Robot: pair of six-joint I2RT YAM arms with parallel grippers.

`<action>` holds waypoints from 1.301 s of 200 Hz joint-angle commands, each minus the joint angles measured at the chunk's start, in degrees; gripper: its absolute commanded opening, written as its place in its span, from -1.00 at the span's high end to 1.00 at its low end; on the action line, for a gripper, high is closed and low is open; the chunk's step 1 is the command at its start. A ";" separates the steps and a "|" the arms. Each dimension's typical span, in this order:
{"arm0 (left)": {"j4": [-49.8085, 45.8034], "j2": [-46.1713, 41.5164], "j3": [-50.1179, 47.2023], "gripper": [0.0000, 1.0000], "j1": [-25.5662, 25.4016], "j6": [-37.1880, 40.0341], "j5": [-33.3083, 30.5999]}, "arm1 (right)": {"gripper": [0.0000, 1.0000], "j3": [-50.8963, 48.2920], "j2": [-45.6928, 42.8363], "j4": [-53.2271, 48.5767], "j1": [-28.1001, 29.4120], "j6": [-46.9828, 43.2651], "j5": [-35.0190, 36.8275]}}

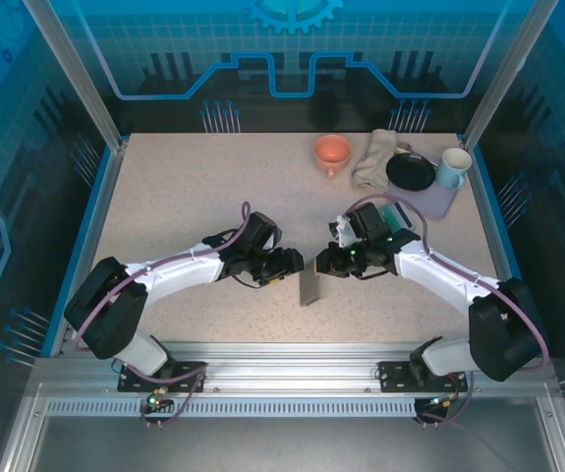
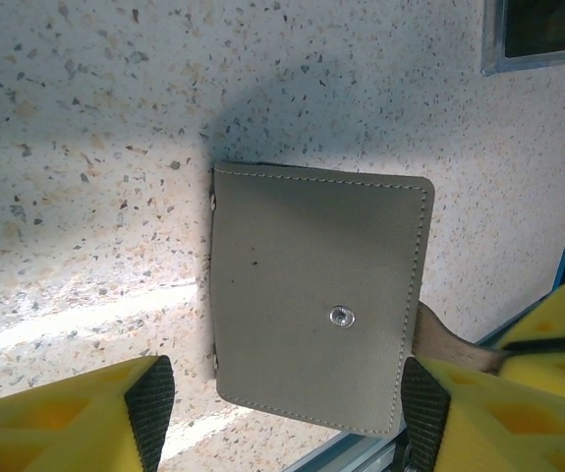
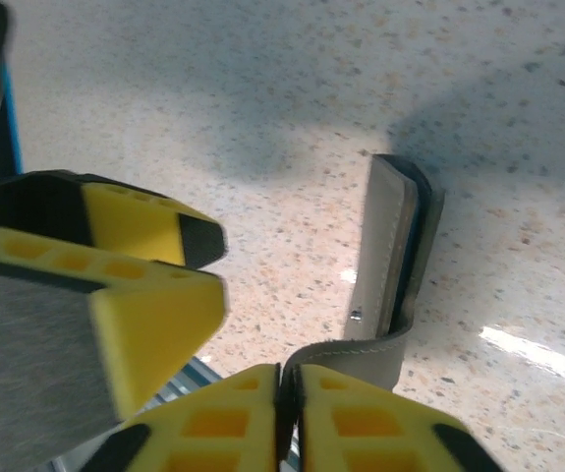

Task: Put the credit cards into the card holder
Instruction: Open the button on the card holder, then move the storage box to the center of the table.

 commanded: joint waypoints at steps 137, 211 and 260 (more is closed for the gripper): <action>-9.07 3.81 11.16 -0.38 0.71 5.08 -3.22 | -0.64 12.58 -1.29 -13.51 -28.23 -14.41 18.55; -9.15 3.35 12.53 -0.52 0.76 5.95 -3.26 | -0.93 24.89 16.48 -11.57 -36.22 -21.47 22.37; -9.19 2.23 12.26 -0.72 0.90 6.91 -4.55 | -1.00 29.01 24.76 -11.08 -37.98 -22.70 15.92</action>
